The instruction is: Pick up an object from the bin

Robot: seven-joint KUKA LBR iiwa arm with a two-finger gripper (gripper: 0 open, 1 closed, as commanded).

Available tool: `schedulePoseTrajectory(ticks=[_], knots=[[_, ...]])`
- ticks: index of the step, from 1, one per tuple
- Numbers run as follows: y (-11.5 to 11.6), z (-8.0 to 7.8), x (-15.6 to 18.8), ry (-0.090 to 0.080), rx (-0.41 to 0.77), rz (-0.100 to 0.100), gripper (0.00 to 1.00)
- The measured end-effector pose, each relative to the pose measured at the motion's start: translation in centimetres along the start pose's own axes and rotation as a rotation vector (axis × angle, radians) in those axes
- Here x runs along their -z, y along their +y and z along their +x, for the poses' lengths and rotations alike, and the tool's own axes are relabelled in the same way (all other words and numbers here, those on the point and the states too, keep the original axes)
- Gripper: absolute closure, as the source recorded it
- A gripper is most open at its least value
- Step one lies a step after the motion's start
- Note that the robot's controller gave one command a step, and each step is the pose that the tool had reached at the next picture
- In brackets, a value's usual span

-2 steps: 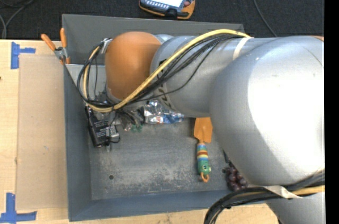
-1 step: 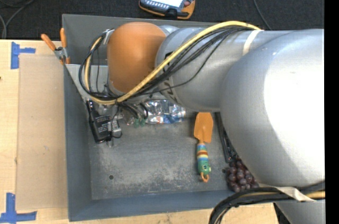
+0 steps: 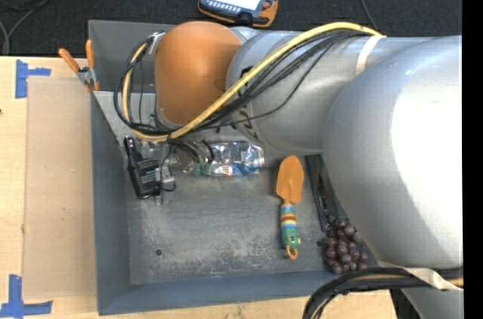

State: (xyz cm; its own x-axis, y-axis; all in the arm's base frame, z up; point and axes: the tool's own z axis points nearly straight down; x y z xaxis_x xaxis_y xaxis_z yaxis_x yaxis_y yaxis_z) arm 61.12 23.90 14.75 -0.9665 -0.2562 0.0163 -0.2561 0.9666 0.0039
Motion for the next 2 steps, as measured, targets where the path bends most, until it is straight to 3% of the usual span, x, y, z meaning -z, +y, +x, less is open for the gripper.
schedulePoseTrajectory(ticks=[2], knots=[[0.1,0.0,2.9,-0.003,0.000,0.000,1.00]])
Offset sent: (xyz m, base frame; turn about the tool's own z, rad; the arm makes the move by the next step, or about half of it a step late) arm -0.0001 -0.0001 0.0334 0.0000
